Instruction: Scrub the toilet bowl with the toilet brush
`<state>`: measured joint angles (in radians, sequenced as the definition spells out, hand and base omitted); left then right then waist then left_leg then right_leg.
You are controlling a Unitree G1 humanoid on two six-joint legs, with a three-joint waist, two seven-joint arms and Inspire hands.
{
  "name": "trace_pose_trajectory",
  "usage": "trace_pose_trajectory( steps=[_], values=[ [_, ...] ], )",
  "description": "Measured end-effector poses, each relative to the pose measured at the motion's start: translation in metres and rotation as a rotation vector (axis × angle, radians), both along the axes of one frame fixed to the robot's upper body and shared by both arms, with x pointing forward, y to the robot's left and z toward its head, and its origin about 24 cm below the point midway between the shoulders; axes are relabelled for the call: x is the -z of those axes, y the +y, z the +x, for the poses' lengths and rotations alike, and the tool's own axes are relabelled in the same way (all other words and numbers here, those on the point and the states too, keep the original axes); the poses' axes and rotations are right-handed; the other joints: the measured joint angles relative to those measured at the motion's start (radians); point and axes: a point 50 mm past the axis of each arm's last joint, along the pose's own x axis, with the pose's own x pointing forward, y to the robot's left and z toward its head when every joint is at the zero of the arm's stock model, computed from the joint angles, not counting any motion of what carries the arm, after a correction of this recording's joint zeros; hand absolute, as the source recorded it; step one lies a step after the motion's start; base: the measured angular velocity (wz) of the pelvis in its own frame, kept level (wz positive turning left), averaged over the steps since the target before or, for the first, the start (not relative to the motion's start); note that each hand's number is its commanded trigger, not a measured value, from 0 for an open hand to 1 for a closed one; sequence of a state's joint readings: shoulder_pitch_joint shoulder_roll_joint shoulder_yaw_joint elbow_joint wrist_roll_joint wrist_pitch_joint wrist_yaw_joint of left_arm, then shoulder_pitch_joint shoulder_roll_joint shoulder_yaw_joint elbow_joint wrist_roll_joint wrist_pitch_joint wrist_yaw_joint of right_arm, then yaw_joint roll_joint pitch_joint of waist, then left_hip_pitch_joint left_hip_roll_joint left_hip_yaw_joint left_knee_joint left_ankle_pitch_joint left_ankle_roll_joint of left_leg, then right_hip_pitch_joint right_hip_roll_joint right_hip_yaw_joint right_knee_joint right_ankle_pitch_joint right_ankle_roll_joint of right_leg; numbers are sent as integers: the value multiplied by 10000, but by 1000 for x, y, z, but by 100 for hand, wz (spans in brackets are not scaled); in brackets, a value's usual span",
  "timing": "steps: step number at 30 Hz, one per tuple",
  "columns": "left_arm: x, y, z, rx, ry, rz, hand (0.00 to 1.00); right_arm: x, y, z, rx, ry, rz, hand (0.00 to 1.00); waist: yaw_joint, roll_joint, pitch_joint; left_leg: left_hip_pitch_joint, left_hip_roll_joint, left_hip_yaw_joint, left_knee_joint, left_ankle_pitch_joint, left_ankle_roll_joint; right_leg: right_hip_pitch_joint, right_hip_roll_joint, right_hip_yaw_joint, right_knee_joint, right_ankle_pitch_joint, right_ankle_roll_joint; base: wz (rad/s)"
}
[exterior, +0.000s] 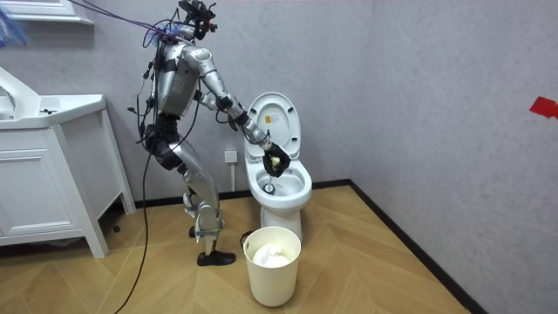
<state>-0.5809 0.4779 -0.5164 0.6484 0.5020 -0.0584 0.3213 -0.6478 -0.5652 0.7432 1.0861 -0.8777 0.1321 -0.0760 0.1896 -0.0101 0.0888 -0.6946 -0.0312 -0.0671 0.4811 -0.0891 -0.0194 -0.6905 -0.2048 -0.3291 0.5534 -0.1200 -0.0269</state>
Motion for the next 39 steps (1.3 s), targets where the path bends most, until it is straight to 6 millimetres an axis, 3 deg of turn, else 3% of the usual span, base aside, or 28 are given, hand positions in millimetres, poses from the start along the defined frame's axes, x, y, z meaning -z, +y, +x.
trace_pose_trajectory(
  steps=[8,13,18,21,24,39],
  values=[
    [2,-4,-1,10,97,-499,0,3,-10,-7,554,-9,398,100,76,99,-26,-10,-26,1,-16,1,0,-24,-36,-30,27,-23,13,0],
    [4,-9,-3,-8,123,-555,0,17,-21,-19,2884,12,2865,100,-10,158,-43,-18,-190,-27,-39,31,69,-127,-232,31,377,-126,-5,8],
    [-4,-13,-2,-126,-129,-635,0,27,-20,-24,5290,-457,6022,100,-65,153,-42,-352,-345,15,142,14,105,-604,-451,181,781,-268,-10,5],
    [-6,-12,-1,-239,-143,-635,0,31,-14,-23,6727,-1021,8138,100,-298,146,-38,-416,-433,-28,252,12,106,-659,-579,158,972,-361,2,11],
    [-5,-10,-1,-450,-65,-566,0,33,-14,-26,8136,-1717,10238,100,-518,136,-32,-428,-550,64,332,3,143,-739,-732,259,1168,-479,166,3],
    [-9,-7,3,-713,-38,-485,0,40,-14,-32,9990,-1946,12968,100,-769,133,-32,-640,-495,133,746,-59,231,-784,-689,296,1179,-306,214,-2]
  ],
)
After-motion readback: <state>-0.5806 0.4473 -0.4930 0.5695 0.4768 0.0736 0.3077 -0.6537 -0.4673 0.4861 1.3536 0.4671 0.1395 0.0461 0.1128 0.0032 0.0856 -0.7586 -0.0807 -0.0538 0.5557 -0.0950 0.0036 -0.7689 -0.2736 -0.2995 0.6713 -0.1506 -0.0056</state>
